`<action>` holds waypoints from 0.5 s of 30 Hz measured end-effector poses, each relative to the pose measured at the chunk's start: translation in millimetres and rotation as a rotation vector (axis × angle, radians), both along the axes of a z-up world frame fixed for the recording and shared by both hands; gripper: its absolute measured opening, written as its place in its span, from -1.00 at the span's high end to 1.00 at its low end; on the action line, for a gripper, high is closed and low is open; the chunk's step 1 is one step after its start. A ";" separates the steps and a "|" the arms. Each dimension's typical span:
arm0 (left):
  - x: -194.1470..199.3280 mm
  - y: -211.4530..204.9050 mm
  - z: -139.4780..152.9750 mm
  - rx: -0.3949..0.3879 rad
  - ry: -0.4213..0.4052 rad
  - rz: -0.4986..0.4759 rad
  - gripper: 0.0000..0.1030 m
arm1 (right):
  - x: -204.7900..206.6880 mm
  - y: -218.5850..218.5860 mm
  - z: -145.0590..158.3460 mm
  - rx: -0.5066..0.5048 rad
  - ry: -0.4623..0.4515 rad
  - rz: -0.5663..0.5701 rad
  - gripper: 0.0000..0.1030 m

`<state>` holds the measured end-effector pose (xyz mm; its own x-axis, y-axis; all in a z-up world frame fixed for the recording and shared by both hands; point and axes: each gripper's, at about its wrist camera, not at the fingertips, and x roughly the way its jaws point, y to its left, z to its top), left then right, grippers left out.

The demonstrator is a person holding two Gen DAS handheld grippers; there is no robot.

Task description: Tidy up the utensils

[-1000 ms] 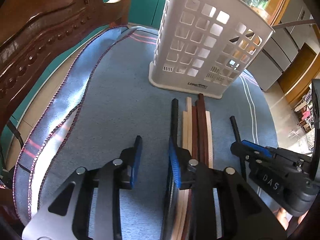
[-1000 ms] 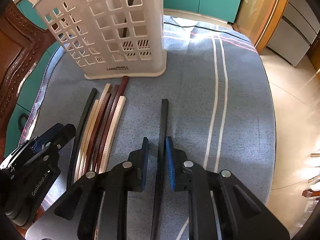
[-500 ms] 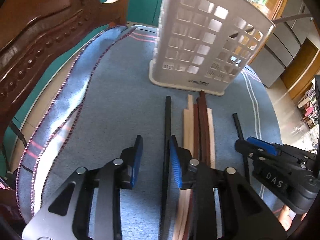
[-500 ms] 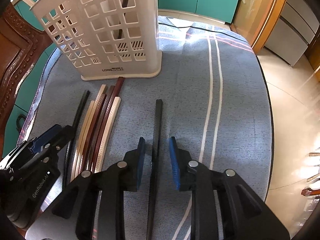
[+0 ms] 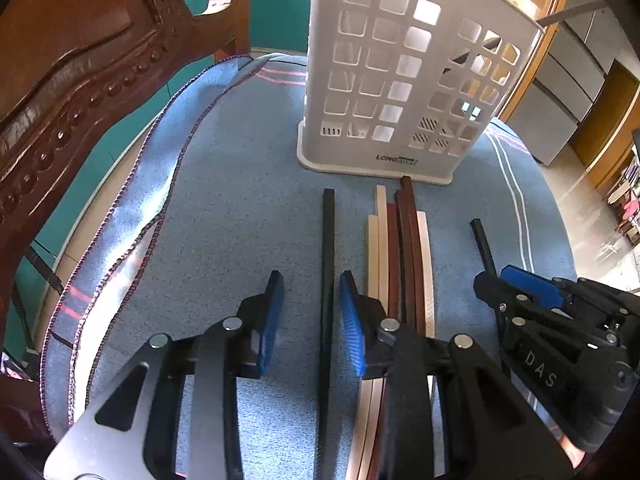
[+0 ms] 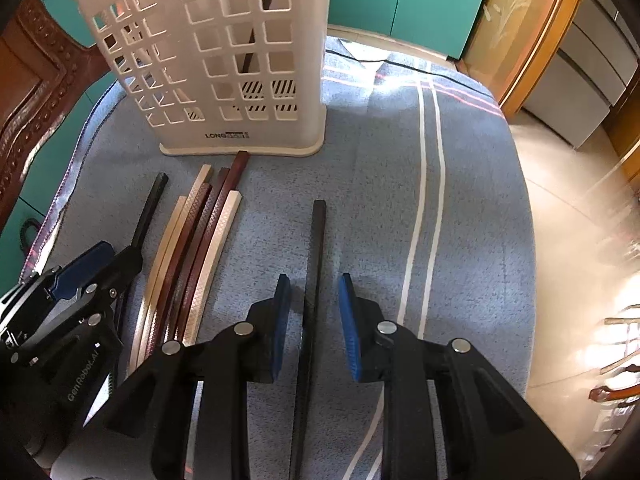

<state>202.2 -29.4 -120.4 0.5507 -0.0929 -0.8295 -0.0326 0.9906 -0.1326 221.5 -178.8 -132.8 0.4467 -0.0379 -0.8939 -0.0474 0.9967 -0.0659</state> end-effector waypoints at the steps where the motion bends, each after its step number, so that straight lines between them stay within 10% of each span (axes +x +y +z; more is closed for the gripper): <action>1: 0.2 -1.7 -0.1 0.008 0.000 -0.001 0.40 | -0.6 1.3 -0.2 -0.006 -0.005 0.002 0.50; 15: 4.5 -24.8 2.2 0.067 0.001 -0.031 0.40 | -1.0 14.8 -0.6 -0.009 -0.034 0.004 0.50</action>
